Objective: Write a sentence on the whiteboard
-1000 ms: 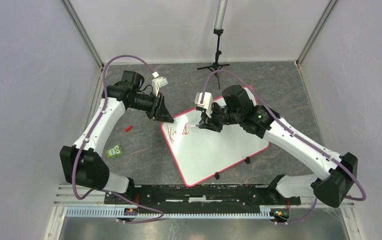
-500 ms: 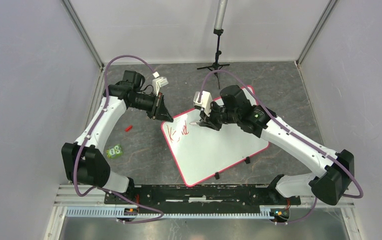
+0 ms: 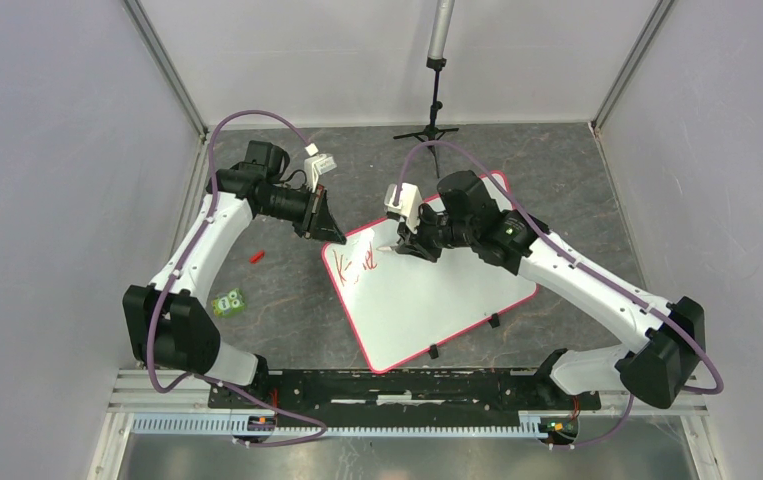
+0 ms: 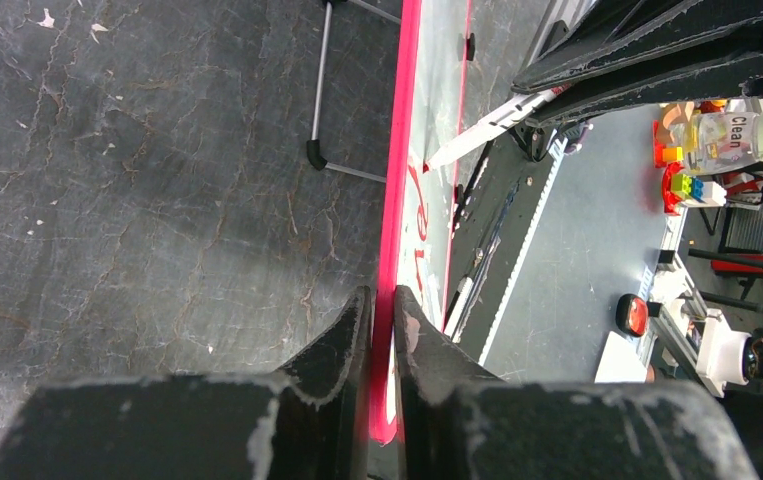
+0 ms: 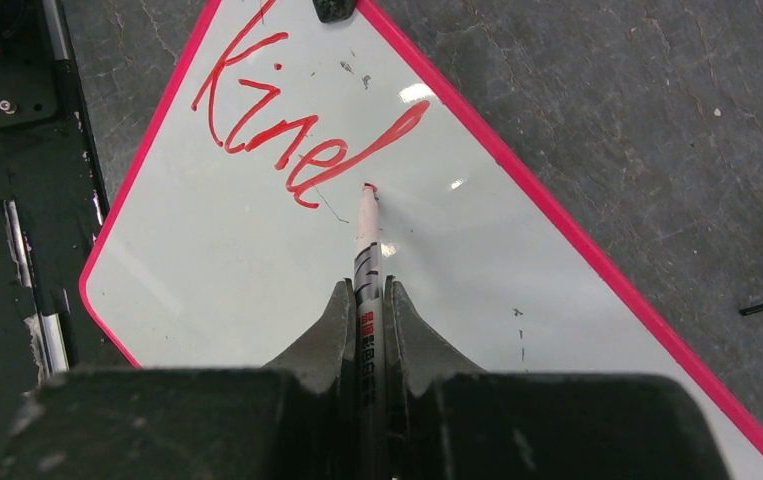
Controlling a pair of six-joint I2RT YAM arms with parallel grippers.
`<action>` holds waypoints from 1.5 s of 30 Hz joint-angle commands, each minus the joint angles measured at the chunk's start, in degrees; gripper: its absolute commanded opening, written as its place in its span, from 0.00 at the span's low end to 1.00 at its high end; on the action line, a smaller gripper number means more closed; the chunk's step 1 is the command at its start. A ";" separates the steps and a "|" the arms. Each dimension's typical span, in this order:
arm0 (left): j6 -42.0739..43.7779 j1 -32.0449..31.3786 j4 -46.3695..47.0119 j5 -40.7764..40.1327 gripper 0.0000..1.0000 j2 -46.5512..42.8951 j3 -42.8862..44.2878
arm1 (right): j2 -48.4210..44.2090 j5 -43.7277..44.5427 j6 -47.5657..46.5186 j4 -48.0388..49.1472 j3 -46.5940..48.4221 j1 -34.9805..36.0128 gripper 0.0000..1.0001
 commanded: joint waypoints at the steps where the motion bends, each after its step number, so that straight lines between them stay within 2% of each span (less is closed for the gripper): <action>1: 0.68 -0.06 0.79 0.71 0.11 -0.09 0.26 | 0.90 -0.16 -0.15 1.80 0.83 -0.13 0.00; 8: 0.67 -0.05 0.74 0.53 0.08 -0.07 0.26 | 0.68 1.76 -0.26 1.56 0.04 -0.13 0.00; 13: 0.67 -0.06 0.74 0.61 0.03 -0.11 0.26 | -0.87 1.53 -0.17 1.28 -2.73 -0.13 0.00; 19: 0.67 -0.09 0.78 0.76 0.02 -0.06 0.28 | -2.27 -0.12 0.33 0.94 -5.91 -0.12 0.00; 34: 0.66 -0.14 0.78 0.70 0.02 -0.08 0.17 | -0.05 1.90 0.27 2.91 -0.27 -1.82 0.00; 45: 0.24 -0.14 0.79 0.44 0.02 0.27 0.69 | -0.59 2.61 -0.76 2.38 -0.67 -3.12 0.00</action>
